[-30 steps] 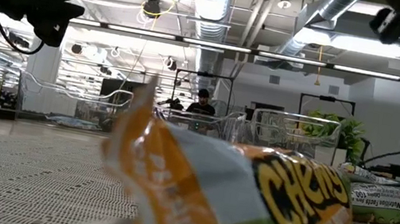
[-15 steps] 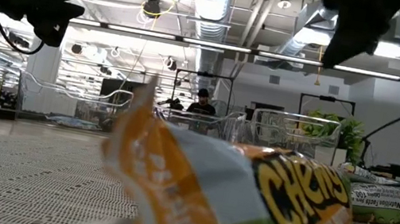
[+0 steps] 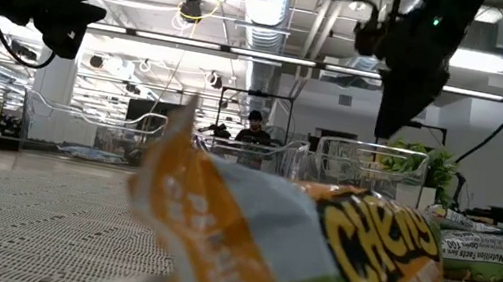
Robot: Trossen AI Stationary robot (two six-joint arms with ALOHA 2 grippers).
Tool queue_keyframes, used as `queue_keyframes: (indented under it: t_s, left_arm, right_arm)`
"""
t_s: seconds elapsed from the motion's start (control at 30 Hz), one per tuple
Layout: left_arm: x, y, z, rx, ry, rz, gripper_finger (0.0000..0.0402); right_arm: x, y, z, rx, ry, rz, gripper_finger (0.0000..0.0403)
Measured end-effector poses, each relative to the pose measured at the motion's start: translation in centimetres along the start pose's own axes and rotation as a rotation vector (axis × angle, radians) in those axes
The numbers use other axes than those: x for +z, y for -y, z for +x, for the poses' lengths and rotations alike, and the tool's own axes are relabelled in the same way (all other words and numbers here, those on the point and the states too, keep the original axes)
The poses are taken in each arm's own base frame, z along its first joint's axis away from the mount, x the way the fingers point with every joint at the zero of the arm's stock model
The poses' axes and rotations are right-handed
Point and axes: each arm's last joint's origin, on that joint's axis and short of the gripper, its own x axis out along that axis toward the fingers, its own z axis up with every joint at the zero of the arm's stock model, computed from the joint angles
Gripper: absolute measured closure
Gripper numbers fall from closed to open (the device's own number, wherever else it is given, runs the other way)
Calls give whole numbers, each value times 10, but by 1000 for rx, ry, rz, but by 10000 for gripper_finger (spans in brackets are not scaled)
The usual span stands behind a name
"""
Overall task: Pick and place Granola Bars by type
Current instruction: Put the yellow granola bar into the right transparent bin
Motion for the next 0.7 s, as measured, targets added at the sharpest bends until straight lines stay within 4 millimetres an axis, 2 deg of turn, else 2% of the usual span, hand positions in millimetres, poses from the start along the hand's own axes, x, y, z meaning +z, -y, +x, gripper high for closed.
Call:
queue_keyframes:
  t_s: [0.13,0.27,0.7]
  left_arm:
    - [0,0,0,0,0,0,269]
    - [0,0,0,0,0,0,269]
    - [0,0,0,0,0,0,269]
  right_arm:
    - [1,0,12,-5,-55,43,188]
    - [3,-2,26,-7,-106,45,171]
    - [-1,-11,64,-30,-186,26,179]
